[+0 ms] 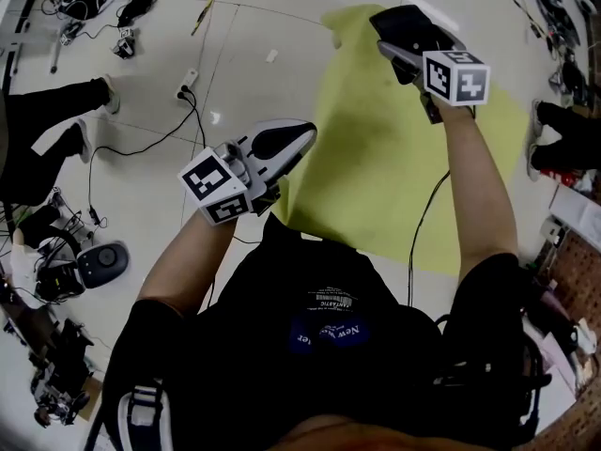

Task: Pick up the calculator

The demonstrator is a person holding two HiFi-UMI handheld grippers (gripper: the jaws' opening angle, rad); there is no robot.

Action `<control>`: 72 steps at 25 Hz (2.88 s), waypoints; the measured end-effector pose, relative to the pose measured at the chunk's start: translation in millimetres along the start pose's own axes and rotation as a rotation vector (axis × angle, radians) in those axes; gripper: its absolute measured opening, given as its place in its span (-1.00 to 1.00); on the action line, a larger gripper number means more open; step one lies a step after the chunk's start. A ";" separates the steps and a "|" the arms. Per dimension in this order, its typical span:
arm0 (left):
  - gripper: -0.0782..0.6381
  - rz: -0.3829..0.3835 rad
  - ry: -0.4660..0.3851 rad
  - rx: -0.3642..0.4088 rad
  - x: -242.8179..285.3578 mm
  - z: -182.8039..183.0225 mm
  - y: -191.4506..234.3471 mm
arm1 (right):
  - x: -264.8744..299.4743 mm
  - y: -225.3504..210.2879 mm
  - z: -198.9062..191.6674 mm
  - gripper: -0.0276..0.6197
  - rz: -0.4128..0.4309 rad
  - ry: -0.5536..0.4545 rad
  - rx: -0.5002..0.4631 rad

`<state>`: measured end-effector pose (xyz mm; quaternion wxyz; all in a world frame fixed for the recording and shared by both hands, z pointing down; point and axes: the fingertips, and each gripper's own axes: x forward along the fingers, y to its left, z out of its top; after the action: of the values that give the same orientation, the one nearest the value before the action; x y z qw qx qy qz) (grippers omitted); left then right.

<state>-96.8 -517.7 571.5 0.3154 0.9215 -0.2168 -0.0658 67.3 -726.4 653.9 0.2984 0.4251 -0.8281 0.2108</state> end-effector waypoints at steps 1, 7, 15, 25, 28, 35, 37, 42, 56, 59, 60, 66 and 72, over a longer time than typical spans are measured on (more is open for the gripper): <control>-0.76 -0.009 0.001 0.010 -2.4 4.2 -5.1 | -11.6 5.9 2.8 0.83 0.004 -0.015 0.004; -0.76 -0.083 0.010 0.068 -15.2 26.0 -53.4 | -106.4 45.4 8.6 0.83 0.028 -0.082 0.040; -0.76 -0.212 0.064 0.127 2.3 33.6 -146.1 | -261.3 92.9 -2.2 0.83 0.065 -0.223 0.077; -0.76 -0.223 0.035 0.156 57.5 -8.3 -283.3 | -436.2 105.8 -77.5 0.83 0.193 -0.419 0.187; -0.76 -0.219 0.020 0.158 76.4 -25.6 -313.4 | -475.0 96.6 -103.2 0.83 0.217 -0.469 0.222; -0.76 -0.237 0.043 0.192 99.9 -48.7 -356.7 | -522.2 86.0 -139.8 0.83 0.301 -0.571 0.319; -0.76 -0.245 0.047 0.210 98.0 -45.6 -362.0 | -528.8 87.5 -142.2 0.83 0.309 -0.601 0.342; -0.76 -0.271 0.037 0.257 82.9 -26.5 -360.2 | -538.6 91.1 -132.1 0.83 0.293 -0.694 0.400; -0.76 -0.265 0.026 0.283 40.4 12.8 -321.2 | -505.5 110.0 -91.0 0.83 0.279 -0.734 0.457; -0.76 -0.258 0.020 0.283 37.7 14.9 -319.6 | -503.0 110.0 -93.2 0.83 0.267 -0.715 0.449; -0.76 -0.256 0.018 0.282 37.4 15.7 -318.9 | -502.1 109.9 -93.4 0.83 0.261 -0.709 0.446; -0.76 -0.261 0.014 0.276 41.8 13.9 -317.2 | -502.1 105.7 -91.4 0.83 0.258 -0.712 0.432; -0.76 -0.266 0.015 0.271 41.6 11.5 -315.4 | -500.3 106.7 -91.2 0.83 0.262 -0.711 0.437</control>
<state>50.5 -319.4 370.7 0.1785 0.9766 -0.0978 -0.0702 237.8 -323.5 373.5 -0.1313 0.4157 -0.8623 0.2577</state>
